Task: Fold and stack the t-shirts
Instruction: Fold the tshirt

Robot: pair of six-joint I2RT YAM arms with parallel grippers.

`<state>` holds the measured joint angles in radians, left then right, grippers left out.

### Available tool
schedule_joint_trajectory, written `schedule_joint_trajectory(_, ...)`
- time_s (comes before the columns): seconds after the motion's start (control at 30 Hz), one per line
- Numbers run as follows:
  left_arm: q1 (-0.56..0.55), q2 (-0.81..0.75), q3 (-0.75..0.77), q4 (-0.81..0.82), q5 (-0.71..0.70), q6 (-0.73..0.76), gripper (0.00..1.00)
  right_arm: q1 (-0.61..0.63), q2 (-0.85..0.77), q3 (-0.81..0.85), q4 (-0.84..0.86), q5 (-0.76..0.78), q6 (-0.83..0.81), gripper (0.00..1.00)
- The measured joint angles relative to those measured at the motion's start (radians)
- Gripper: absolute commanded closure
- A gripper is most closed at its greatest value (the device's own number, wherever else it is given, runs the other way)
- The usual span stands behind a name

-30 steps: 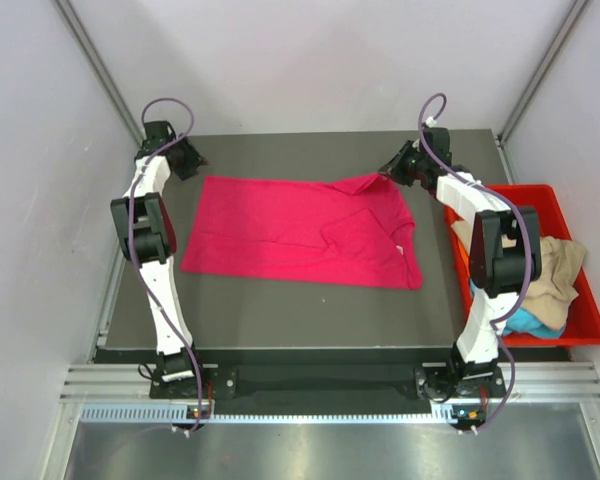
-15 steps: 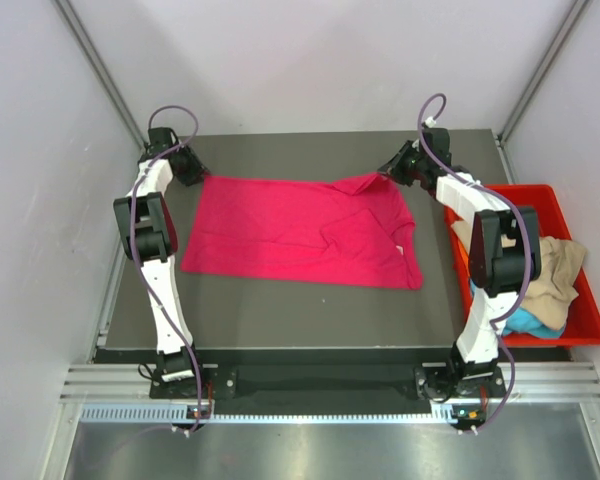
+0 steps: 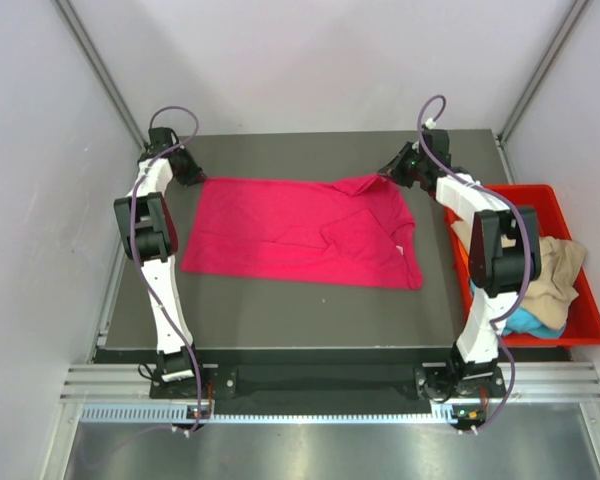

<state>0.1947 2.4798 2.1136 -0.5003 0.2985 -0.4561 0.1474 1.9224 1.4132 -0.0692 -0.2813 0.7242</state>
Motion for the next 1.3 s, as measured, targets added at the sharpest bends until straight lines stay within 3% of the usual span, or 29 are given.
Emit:
schedule_joint_trajectory(0.47, 0.000, -0.038, -0.012, -0.061, -0.001, 0.016, 1.00, -0.061, -0.107, -0.065, -0.069, 0.044, -0.018, 1.00)
schedule_joint_trajectory(1.3, 0.000, -0.322, -0.285, -0.268, -0.027, 0.136, 1.00, -0.072, -0.466, -0.369, -0.190, 0.008, -0.050, 1.00)
